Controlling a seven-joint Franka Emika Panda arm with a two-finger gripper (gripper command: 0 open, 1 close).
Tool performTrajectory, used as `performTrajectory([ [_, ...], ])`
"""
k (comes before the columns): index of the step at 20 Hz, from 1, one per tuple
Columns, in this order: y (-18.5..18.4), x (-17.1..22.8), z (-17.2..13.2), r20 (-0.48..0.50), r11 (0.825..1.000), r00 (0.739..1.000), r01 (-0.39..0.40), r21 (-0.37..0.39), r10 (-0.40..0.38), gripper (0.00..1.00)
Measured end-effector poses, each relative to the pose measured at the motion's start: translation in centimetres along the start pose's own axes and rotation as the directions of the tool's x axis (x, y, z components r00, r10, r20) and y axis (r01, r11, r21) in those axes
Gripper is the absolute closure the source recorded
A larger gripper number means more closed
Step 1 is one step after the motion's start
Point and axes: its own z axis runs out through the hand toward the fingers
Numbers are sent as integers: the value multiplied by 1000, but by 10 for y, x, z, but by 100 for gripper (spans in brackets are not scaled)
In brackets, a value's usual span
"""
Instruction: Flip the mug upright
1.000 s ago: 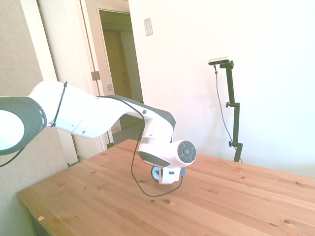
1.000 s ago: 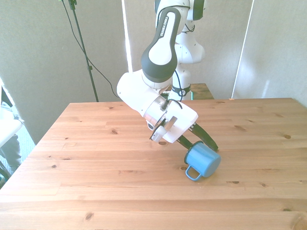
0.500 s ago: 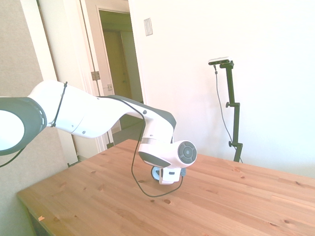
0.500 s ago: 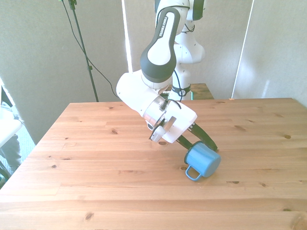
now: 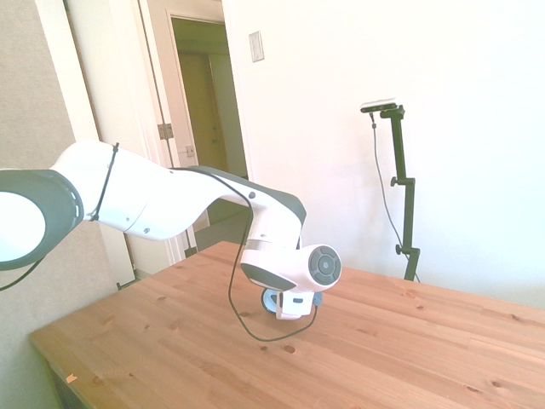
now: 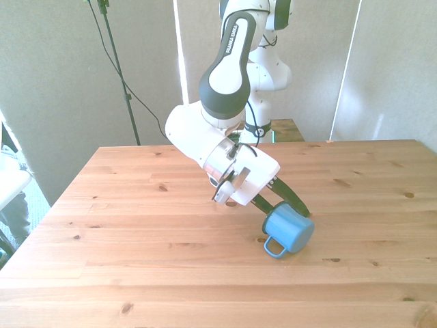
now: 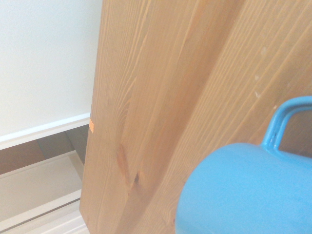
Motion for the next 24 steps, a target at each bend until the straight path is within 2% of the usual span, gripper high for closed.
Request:
performTrajectory([
  [24,2,4,-4,7,1000,1000,16,-1,-16,100],
])
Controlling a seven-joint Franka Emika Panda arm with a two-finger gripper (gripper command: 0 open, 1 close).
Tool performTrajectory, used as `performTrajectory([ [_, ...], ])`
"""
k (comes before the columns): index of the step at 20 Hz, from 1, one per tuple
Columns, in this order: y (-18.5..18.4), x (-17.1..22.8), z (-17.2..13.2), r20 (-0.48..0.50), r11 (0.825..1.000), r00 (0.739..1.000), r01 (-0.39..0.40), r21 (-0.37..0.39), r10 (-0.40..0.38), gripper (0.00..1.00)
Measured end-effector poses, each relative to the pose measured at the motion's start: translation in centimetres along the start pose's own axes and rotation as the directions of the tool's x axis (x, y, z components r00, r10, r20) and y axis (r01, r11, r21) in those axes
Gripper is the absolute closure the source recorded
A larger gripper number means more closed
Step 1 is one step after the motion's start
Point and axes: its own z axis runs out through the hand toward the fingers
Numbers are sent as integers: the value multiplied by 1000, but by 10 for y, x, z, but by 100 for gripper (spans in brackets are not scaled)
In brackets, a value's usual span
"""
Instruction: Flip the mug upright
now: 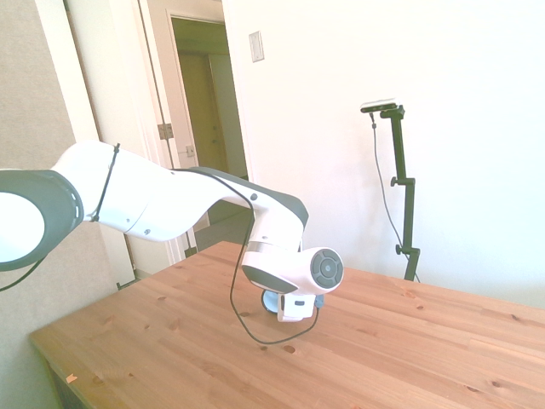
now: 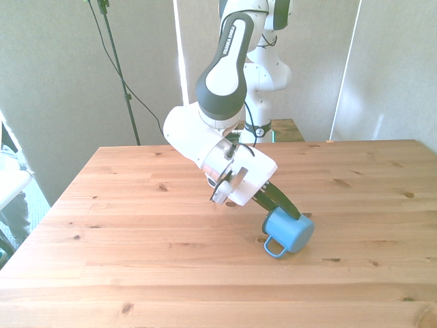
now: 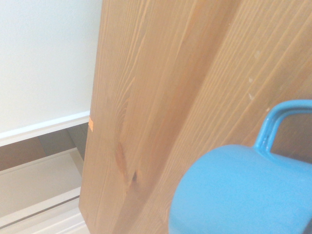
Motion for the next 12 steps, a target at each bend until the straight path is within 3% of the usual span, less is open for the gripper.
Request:
performTrajectory([
  [12,-2,-1,0,5,1000,1000,1,6,-1,100],
])
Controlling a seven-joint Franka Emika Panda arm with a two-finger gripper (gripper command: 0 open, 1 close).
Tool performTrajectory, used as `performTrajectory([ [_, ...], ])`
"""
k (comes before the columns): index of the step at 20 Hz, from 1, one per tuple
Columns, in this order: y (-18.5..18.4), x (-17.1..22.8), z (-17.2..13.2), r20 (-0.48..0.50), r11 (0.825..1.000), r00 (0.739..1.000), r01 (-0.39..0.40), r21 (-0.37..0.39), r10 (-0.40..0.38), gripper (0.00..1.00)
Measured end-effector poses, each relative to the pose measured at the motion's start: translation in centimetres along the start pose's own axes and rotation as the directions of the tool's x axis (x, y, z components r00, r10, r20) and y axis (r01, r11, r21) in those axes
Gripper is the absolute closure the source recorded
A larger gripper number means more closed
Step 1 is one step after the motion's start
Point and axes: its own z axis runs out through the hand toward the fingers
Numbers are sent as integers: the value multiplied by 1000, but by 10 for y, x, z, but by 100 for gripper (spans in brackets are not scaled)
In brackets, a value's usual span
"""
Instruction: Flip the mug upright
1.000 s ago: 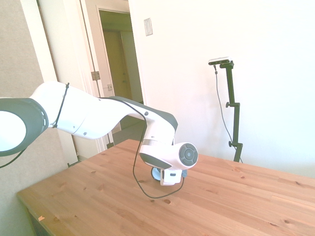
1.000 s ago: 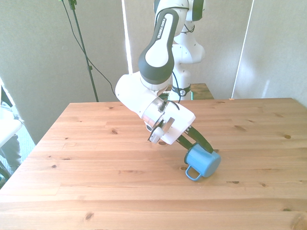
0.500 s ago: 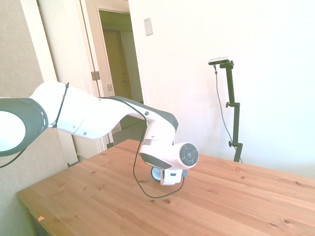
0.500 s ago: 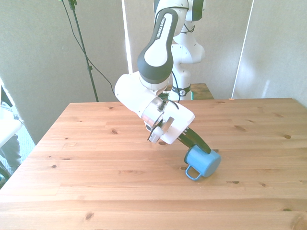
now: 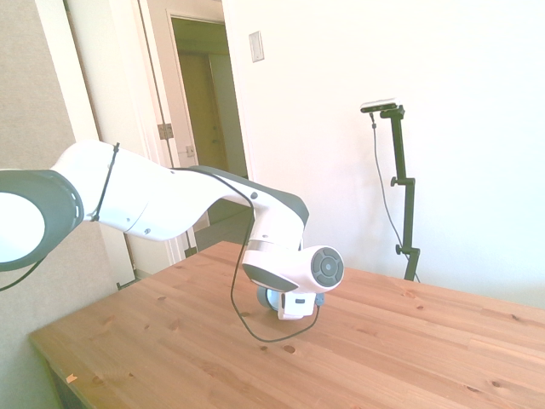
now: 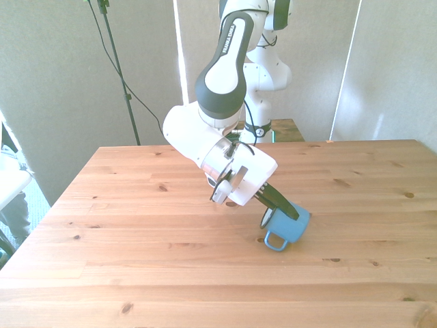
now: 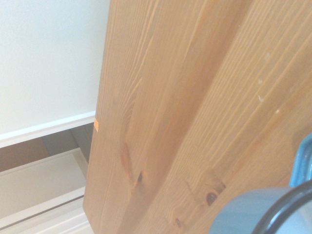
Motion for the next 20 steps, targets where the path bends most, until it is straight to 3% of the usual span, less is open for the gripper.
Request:
performTrajectory([
  [11,0,-2,0,3,1000,1000,10,-1,-10,100],
  [20,-6,-27,-13,40,999,998,43,5,-43,100],
])
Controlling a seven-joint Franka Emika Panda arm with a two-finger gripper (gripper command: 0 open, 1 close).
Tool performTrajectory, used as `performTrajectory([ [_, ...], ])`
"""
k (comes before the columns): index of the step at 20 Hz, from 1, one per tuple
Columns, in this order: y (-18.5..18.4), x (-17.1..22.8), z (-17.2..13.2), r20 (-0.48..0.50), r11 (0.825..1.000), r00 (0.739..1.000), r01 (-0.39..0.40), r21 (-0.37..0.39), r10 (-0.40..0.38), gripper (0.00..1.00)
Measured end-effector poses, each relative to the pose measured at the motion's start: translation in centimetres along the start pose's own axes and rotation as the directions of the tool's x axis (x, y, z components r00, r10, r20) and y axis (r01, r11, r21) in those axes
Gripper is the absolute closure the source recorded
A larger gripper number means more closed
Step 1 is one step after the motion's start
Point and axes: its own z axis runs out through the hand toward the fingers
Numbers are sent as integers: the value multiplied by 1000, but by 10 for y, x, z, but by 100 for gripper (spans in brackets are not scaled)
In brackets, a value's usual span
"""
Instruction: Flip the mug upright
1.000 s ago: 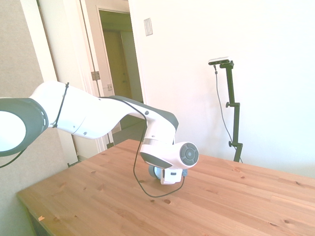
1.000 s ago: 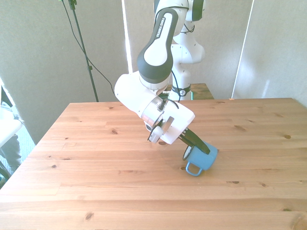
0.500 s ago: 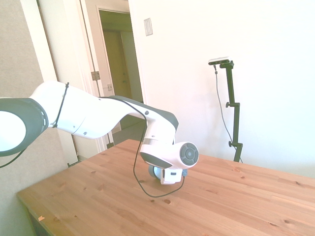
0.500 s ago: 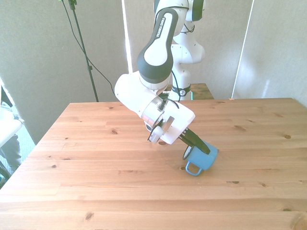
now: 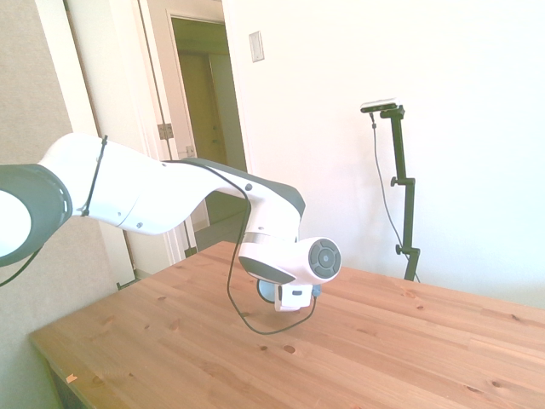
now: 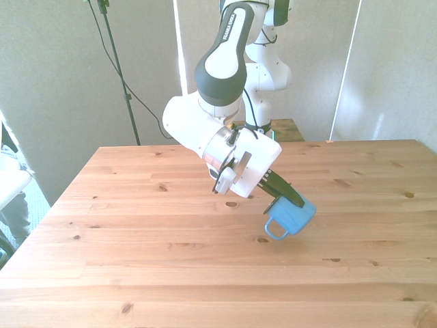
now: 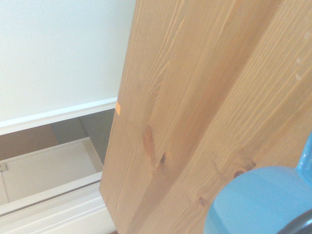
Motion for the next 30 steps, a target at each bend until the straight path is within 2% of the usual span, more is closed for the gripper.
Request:
performTrajectory([
  [4,-6,-8,-15,-14,1000,1000,22,13,-22,100],
  [6,-9,-13,-24,-40,999,998,44,-3,-44,100],
  [11,-14,-29,-45,-133,992,988,60,-107,-74,100],
  [16,-15,-41,-60,-236,975,963,83,-208,-132,100],
  [22,-13,-39,-77,-364,942,907,90,-322,-211,100],
  [24,-11,-39,-81,-406,925,882,79,-372,-239,100],
  [26,-6,-34,-85,-459,905,843,73,-420,-281,100],
  [30,-1,-27,-91,-550,881,757,71,-468,-353,100],
])
